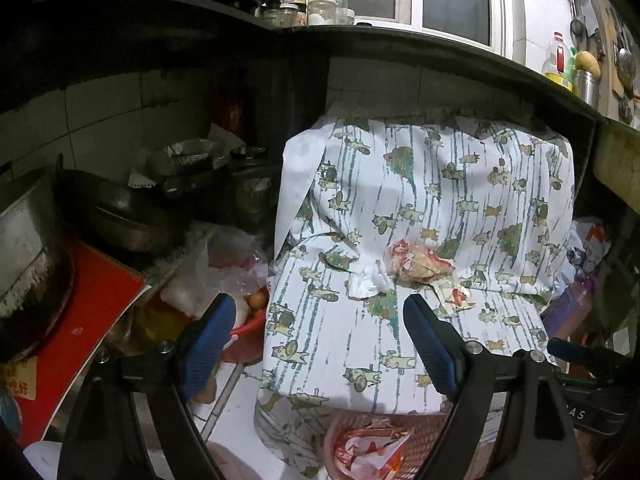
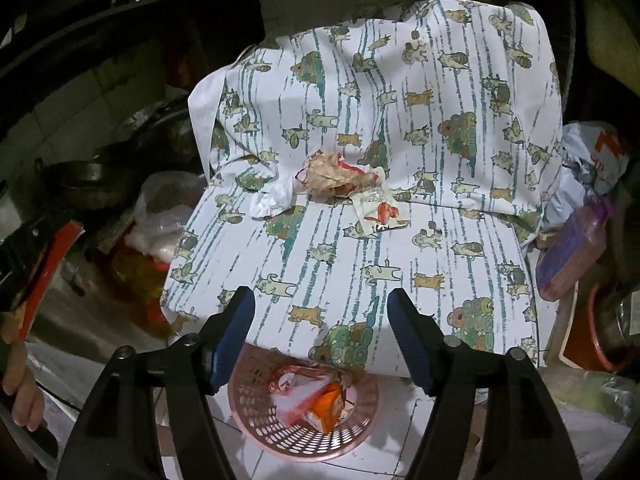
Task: Collect trash
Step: 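Move both tools back over the cloth toward the crumpled wrapper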
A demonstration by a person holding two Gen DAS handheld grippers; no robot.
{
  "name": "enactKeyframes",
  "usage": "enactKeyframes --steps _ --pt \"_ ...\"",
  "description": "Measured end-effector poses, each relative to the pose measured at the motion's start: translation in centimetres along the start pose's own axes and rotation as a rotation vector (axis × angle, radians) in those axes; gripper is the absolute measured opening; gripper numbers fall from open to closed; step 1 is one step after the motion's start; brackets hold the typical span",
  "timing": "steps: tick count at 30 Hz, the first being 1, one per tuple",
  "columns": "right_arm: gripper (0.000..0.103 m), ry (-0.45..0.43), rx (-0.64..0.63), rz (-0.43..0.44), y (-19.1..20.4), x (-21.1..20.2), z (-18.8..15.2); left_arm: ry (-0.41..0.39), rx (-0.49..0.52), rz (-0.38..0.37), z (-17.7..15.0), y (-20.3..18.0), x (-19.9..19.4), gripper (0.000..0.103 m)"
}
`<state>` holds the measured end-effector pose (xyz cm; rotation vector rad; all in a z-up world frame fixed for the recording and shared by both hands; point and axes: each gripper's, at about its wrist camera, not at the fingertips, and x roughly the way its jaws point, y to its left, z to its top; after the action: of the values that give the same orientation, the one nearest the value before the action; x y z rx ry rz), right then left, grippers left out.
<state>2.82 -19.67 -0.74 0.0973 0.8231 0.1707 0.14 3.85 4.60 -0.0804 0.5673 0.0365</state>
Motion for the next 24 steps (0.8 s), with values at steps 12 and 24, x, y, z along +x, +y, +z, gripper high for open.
enactKeyframes --steps 12,24 --pt "0.073 -0.022 0.030 -0.001 -1.0 -0.8 0.4 -0.046 -0.024 0.007 0.9 0.9 -0.8 0.093" --pt "0.075 -0.060 0.028 0.009 -1.2 -1.4 1.4 -0.045 -0.029 0.011 1.5 0.3 -0.1 0.096"
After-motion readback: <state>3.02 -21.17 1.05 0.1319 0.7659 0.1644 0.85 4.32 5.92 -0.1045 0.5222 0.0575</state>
